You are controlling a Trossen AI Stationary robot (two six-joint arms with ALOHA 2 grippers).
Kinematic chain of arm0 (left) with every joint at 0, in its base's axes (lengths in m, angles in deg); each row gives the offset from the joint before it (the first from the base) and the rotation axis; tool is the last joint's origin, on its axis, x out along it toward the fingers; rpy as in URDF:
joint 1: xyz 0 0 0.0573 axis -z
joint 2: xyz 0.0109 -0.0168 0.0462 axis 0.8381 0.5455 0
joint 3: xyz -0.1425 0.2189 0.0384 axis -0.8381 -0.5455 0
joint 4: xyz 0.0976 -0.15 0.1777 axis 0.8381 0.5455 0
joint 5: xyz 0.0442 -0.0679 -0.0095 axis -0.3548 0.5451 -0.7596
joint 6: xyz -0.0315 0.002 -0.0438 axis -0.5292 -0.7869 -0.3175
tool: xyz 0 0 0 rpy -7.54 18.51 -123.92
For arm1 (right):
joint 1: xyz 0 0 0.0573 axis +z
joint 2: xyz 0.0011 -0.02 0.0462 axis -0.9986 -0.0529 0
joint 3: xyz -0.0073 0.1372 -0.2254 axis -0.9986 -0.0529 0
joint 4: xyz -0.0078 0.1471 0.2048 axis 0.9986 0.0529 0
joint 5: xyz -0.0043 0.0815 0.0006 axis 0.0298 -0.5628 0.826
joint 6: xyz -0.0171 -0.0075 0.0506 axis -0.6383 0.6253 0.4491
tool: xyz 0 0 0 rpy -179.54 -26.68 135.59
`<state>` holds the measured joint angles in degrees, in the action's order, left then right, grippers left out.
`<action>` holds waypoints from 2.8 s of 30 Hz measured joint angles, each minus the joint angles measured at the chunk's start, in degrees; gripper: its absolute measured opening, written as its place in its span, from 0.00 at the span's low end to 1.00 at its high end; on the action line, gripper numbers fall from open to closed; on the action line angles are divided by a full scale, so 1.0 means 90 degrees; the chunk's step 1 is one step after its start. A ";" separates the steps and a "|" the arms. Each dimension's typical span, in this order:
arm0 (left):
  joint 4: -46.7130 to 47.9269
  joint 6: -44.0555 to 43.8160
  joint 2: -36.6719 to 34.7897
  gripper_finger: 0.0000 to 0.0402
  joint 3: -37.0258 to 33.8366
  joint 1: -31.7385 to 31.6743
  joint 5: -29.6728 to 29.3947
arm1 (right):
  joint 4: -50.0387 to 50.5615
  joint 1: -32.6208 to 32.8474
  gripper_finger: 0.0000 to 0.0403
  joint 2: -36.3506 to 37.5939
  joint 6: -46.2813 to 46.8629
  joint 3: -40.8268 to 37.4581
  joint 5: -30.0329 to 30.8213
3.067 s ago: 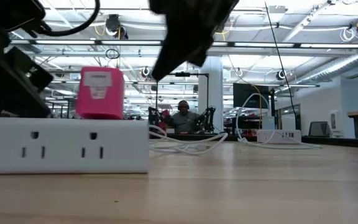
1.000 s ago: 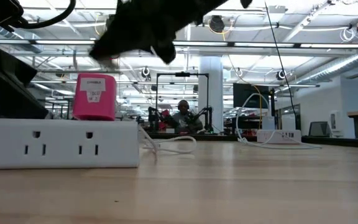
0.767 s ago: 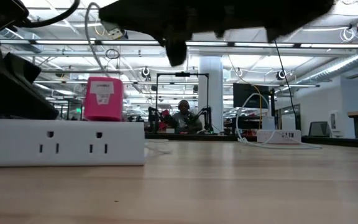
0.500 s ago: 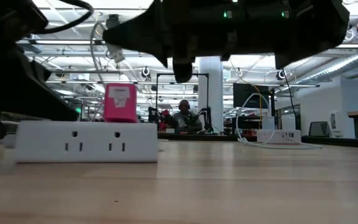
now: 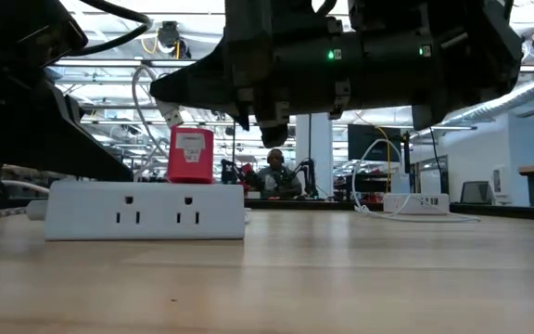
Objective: Insert USB
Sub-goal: Insert the white cable charger into the pink charger adapter
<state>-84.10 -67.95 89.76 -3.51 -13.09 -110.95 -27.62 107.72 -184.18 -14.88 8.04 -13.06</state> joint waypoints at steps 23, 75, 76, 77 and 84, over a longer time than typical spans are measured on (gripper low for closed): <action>0.0019 -0.0019 -0.0010 0.00 0.0007 0.0002 0.0044 | -0.0699 0.0041 0.00 0.0145 0.0224 -0.0504 0.0134; 0.0120 -0.0153 -0.0015 0.00 0.0015 0.0005 0.0162 | 0.2618 -0.0022 0.09 0.0979 0.0908 -0.0314 -0.0406; 0.0124 -0.0153 -0.0015 0.00 0.0014 0.0005 0.0163 | 0.2623 -0.0024 0.07 0.0971 0.0928 -0.0309 -0.0413; 0.0126 -0.0153 -0.0015 0.00 0.0012 0.0005 0.0170 | 0.2647 -0.0022 0.04 0.0979 0.0918 -0.0306 -0.0405; 0.0138 -0.0148 -0.0015 0.00 0.0010 0.0002 0.0199 | 0.2628 -0.0019 0.01 0.0994 0.0728 -0.0306 -0.0393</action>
<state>-82.86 -69.28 89.63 -3.42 -13.06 -109.16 -3.97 107.54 -175.23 -8.33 5.28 -16.60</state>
